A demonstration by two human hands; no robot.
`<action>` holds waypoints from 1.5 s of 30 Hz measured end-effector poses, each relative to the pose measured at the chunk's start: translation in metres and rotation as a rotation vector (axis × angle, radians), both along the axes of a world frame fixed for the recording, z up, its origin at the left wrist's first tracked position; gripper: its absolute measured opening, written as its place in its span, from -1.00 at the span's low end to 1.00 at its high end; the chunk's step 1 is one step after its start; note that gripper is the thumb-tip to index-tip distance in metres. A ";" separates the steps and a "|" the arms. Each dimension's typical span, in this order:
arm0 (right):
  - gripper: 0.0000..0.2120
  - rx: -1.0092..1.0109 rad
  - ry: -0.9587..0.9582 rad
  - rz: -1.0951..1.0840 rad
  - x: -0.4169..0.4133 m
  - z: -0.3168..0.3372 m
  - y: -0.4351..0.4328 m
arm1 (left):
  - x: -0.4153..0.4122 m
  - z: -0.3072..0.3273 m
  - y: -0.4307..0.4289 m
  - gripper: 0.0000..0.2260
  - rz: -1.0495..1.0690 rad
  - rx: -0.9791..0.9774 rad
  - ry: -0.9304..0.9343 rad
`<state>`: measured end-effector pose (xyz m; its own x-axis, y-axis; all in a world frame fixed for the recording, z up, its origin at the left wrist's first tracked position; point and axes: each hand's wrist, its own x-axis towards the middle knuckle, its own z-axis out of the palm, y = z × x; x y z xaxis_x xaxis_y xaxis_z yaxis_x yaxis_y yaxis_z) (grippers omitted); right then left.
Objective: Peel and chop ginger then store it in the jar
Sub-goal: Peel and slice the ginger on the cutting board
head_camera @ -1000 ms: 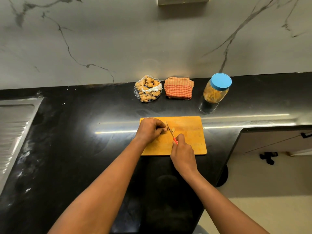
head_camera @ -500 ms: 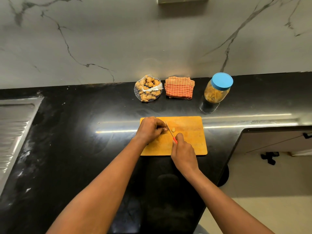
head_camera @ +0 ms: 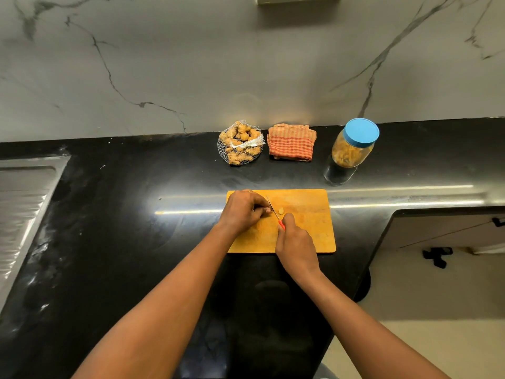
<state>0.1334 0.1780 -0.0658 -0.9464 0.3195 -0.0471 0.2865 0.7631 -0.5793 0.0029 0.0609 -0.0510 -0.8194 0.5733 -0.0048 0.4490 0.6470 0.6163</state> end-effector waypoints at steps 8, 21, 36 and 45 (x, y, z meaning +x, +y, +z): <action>-0.89 -0.036 -0.006 -0.015 0.006 -0.001 -0.001 | -0.001 -0.001 0.001 -0.87 0.005 -0.021 -0.009; -0.91 -0.024 -0.065 -0.022 0.011 0.005 -0.001 | -0.003 0.000 0.000 -0.84 0.005 -0.075 0.005; -0.87 -0.091 -0.047 -0.110 0.016 0.015 -0.004 | -0.005 0.006 -0.001 -0.80 -0.049 -0.132 -0.020; -0.91 -0.103 -0.028 -0.087 0.009 0.014 -0.006 | -0.003 0.004 -0.002 -0.86 0.000 -0.018 -0.018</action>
<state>0.1425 0.1724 -0.0523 -0.9134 0.3921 -0.1094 0.3656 0.6719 -0.6441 -0.0002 0.0584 -0.0473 -0.8192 0.5727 -0.0302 0.4376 0.6583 0.6124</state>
